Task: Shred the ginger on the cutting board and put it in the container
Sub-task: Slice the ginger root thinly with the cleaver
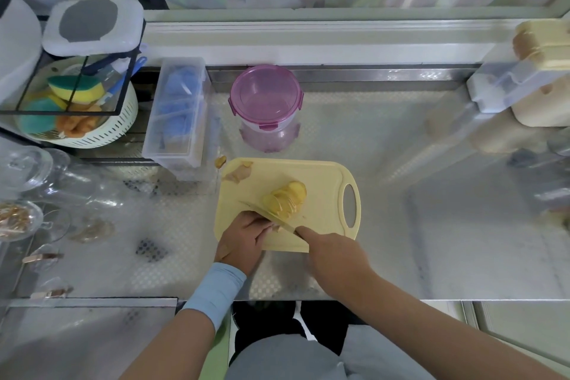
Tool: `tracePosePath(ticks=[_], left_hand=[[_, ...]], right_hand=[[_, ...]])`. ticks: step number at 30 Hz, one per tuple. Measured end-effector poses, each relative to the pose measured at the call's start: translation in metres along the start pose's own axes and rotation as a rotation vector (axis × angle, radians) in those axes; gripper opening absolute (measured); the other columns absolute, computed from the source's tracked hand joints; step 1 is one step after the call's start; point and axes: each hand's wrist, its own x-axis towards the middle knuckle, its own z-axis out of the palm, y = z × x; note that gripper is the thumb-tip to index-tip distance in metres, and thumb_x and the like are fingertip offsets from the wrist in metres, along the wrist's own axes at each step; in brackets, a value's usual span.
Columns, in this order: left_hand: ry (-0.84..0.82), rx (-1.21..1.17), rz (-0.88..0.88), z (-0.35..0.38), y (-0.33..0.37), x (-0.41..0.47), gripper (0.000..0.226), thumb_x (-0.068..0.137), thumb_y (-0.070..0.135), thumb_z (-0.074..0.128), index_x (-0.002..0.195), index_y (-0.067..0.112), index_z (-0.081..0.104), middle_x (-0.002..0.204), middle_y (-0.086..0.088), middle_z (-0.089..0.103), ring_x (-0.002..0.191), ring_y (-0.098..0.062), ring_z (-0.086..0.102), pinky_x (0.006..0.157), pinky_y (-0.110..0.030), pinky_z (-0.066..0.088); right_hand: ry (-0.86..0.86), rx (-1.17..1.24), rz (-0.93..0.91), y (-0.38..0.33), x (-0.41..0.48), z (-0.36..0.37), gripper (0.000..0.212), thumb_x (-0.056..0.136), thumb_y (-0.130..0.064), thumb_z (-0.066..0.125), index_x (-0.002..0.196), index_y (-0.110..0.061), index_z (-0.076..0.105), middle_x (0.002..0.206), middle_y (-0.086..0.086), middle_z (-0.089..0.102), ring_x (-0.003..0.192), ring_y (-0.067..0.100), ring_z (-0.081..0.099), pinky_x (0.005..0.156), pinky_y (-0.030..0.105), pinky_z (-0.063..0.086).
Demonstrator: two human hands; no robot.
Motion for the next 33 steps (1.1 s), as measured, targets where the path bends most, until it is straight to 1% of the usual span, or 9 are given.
tracePosePath(ticks=[3, 9, 13, 16, 19, 23, 27, 29, 33], left_hand=[[0.001, 0.003, -0.012, 0.000, -0.001, -0.001, 0.025, 0.085, 0.022, 0.056, 0.086, 0.007, 0.075, 0.091, -0.009, 0.068, 0.092, -0.017, 0.053, 0.085, -0.014, 0.037], [0.009, 0.010, -0.010, -0.002, 0.002, 0.002, 0.026, 0.084, 0.023, 0.055, 0.083, 0.007, 0.075, 0.089, -0.009, 0.068, 0.091, -0.015, 0.052, 0.084, -0.015, 0.038], [-0.005, 0.013, -0.010, -0.006, 0.005, 0.004, 0.026, 0.083, 0.024, 0.053, 0.083, 0.009, 0.075, 0.090, -0.008, 0.068, 0.091, -0.014, 0.050, 0.084, -0.010, 0.033], [-0.017, 0.012, 0.007, -0.008, 0.007, 0.006, 0.026, 0.083, 0.023, 0.053, 0.084, 0.009, 0.075, 0.090, -0.007, 0.069, 0.091, -0.013, 0.050, 0.083, -0.012, 0.034], [-0.025, 0.008, 0.013, -0.009, 0.007, 0.005, 0.027, 0.084, 0.023, 0.052, 0.085, 0.009, 0.075, 0.091, -0.007, 0.069, 0.091, -0.013, 0.050, 0.083, -0.014, 0.036], [-0.029, -0.009, -0.008, -0.007, 0.006, 0.004, 0.026, 0.085, 0.023, 0.053, 0.085, 0.010, 0.076, 0.091, -0.006, 0.069, 0.091, -0.013, 0.051, 0.084, -0.012, 0.034], [-0.031, -0.044, -0.027, -0.008, 0.005, 0.003, 0.024, 0.086, 0.023, 0.054, 0.088, 0.012, 0.076, 0.094, -0.004, 0.069, 0.093, -0.013, 0.052, 0.091, -0.004, 0.029], [-0.027, -0.051, -0.028, -0.007, 0.005, 0.003, 0.024, 0.086, 0.023, 0.055, 0.088, 0.012, 0.076, 0.094, -0.004, 0.068, 0.094, -0.013, 0.052, 0.093, -0.002, 0.028], [-0.024, -0.066, -0.024, -0.007, 0.005, 0.003, 0.024, 0.087, 0.023, 0.055, 0.090, 0.012, 0.076, 0.096, -0.004, 0.069, 0.094, -0.013, 0.053, 0.094, -0.001, 0.028]], right_hand=[[0.010, 0.008, 0.004, 0.000, -0.003, 0.000, 0.067, 0.088, 0.003, 0.041, 0.143, -0.035, 0.033, 0.073, 0.002, 0.048, 0.061, 0.025, 0.048, 0.047, 0.031, 0.031], [0.010, 0.043, 0.008, 0.000, -0.002, 0.002, 0.066, 0.088, 0.004, 0.041, 0.142, -0.034, 0.035, 0.071, 0.002, 0.047, 0.055, 0.020, 0.042, 0.045, 0.031, 0.030], [-0.008, 0.061, 0.005, -0.002, -0.001, 0.000, 0.067, 0.087, 0.005, 0.040, 0.143, -0.032, 0.037, 0.074, 0.002, 0.048, 0.062, 0.024, 0.048, 0.054, 0.033, 0.039], [-0.023, 0.065, 0.007, -0.002, 0.001, -0.003, 0.066, 0.089, 0.002, 0.040, 0.146, -0.032, 0.038, 0.075, 0.000, 0.046, 0.067, 0.025, 0.051, 0.058, 0.034, 0.040], [-0.043, 0.050, 0.001, -0.005, 0.003, -0.007, 0.064, 0.091, 0.003, 0.040, 0.146, -0.030, 0.038, 0.075, -0.001, 0.046, 0.066, 0.023, 0.050, 0.058, 0.034, 0.041], [-0.068, 0.065, 0.004, -0.008, 0.007, -0.009, 0.061, 0.093, 0.002, 0.039, 0.146, -0.027, 0.040, 0.087, 0.005, 0.056, 0.073, 0.027, 0.055, 0.061, 0.036, 0.046], [-0.110, 0.095, 0.005, -0.004, 0.010, -0.010, 0.062, 0.092, 0.003, 0.039, 0.146, -0.027, 0.041, 0.094, 0.007, 0.062, 0.081, 0.029, 0.064, 0.067, 0.040, 0.054], [-0.117, 0.089, 0.011, -0.005, 0.012, -0.011, 0.063, 0.091, 0.004, 0.039, 0.146, -0.028, 0.041, 0.094, 0.008, 0.062, 0.080, 0.029, 0.064, 0.066, 0.040, 0.054], [-0.107, 0.093, -0.025, -0.013, 0.026, -0.012, 0.068, 0.089, 0.005, 0.038, 0.147, -0.031, 0.041, 0.083, 0.004, 0.053, 0.073, 0.028, 0.058, 0.061, 0.036, 0.049]])
